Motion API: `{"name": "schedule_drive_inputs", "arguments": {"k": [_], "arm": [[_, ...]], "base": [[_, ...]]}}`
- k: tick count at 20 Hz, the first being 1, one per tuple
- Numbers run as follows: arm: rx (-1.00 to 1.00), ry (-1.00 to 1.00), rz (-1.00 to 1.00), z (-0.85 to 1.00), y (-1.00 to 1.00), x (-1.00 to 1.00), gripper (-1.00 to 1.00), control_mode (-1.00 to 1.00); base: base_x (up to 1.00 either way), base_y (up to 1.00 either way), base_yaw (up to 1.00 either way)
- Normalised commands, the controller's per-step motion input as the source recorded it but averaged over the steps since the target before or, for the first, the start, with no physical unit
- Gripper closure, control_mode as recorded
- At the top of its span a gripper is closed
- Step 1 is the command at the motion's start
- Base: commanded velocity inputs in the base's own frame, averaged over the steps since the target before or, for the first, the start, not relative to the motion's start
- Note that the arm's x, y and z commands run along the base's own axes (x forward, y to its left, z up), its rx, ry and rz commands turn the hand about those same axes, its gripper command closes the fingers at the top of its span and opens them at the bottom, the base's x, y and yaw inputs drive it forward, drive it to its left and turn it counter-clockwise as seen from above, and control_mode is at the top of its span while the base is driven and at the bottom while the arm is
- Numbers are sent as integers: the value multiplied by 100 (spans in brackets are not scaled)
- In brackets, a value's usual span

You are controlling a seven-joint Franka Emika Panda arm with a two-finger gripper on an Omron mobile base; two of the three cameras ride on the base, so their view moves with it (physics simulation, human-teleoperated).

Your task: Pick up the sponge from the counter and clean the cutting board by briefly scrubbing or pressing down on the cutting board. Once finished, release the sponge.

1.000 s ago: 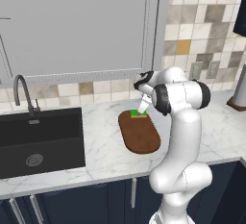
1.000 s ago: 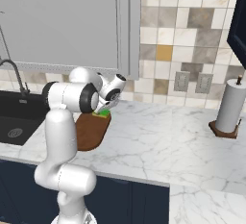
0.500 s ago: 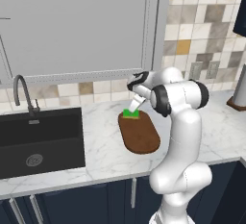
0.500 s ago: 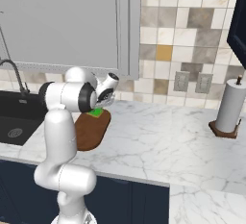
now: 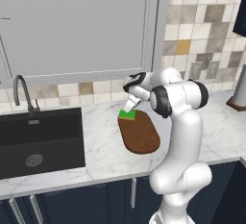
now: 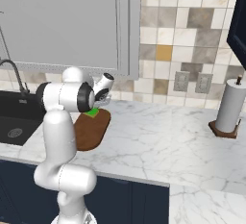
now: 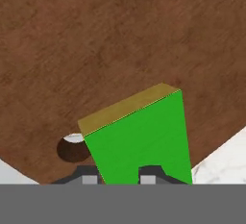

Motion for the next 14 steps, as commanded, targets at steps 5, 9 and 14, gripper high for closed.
{"name": "schedule_drive_inputs", "arguments": {"k": [5, 9, 14], "arm": [[0, 0, 0, -18, 0, -35, 100, -100], [0, 0, 0, -19, 0, -44, 100, -100], [0, 0, 0, -19, 0, -54, 100, -100]], "base": [[0, 0, 0], [0, 0, 0], [0, 0, 0]]}}
